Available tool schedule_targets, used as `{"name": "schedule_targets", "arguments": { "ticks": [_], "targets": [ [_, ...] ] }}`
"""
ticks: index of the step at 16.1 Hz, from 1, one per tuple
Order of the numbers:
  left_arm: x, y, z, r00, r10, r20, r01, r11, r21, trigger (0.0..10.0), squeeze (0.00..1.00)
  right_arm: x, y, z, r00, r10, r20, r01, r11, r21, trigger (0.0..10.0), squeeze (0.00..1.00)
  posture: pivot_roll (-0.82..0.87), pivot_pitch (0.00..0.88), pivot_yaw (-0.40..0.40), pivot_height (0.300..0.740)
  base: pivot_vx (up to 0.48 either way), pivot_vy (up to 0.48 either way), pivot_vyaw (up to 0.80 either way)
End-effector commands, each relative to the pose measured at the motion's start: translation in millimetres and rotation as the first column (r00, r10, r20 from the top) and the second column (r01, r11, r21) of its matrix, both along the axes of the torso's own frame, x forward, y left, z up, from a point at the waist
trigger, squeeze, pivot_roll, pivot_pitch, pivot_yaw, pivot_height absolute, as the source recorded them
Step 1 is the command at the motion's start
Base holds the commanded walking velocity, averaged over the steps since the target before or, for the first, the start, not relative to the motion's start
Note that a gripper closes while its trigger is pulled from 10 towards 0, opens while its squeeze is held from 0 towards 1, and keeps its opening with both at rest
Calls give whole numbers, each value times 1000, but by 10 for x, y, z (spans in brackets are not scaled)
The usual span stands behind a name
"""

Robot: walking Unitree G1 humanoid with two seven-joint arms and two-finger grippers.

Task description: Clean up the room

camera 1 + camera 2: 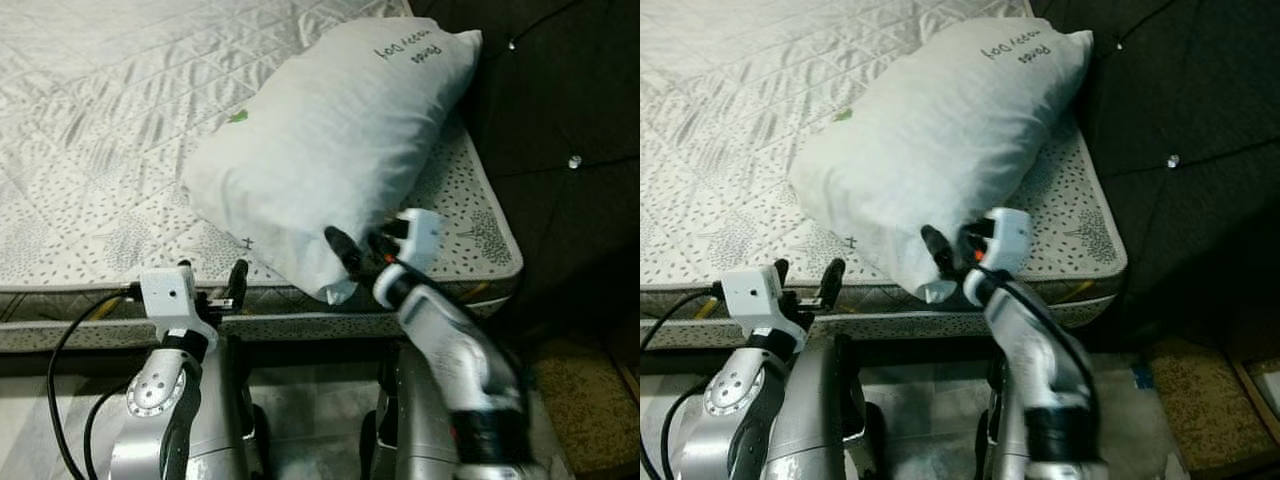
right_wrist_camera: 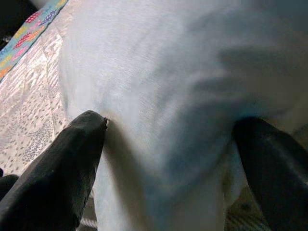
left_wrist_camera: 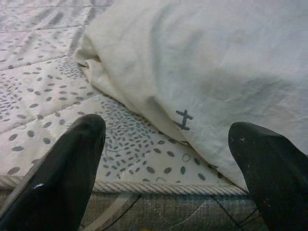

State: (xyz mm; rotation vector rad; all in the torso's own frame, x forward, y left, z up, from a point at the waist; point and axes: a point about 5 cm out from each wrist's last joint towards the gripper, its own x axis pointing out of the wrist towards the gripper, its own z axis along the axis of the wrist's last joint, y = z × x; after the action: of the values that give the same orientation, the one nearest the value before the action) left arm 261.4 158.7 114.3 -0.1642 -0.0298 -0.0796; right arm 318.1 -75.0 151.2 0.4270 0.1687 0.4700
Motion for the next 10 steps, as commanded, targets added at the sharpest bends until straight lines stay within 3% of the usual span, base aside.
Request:
{"name": "schedule_targets", "arguments": {
  "ticks": [1, 5, 6, 7, 8, 10],
  "targets": [
    [-16, -3, -35, 1000, -3, -16, 3, 1000, 2, 10000, 0, 31, 64, -36, 1000, -7, 3, 7, 999, -42, 10000, 0, 100, 207, -7, 522, 0, 0, 0],
    [-44, 16, -21, 1000, 6, -14, -6, 1000, 3, 10000, 0, 168, 190, -113, 999, -40, -1, 40, 995, -96, 10000, 0, 112, 214, -16, 522, 0, 0, 0],
    [-45, 7, 1, 1000, 6, -9, -6, 1000, 1, 10000, 0, 197, 228, -125, 999, -41, -6, 41, 995, -96, 3725, 0, 114, 214, -18, 522, 0, 0, 0],
    [-36, -5, 19, 1000, 2, -3, -2, 1000, -2, 10000, 0, 211, 242, -132, 999, -45, -7, 44, 994, -101, 3490, 0, 114, 214, -18, 522, 0, 0, 0],
    [-9, -41, 57, 1000, -6, 11, 6, 1000, -3, 10000, 0, 241, 284, -144, 999, -50, -14, 48, 994, -103, 0, 0, 123, 213, -22, 522, 0, 0, 0],
    [6, -74, 85, 1000, -13, 23, 13, 1000, -2, 10000, 0, 280, 363, -146, 998, -53, -21, 52, 995, -84, 0, 0, 123, 213, -22, 522, 0, 0, 0]
  ]
}}
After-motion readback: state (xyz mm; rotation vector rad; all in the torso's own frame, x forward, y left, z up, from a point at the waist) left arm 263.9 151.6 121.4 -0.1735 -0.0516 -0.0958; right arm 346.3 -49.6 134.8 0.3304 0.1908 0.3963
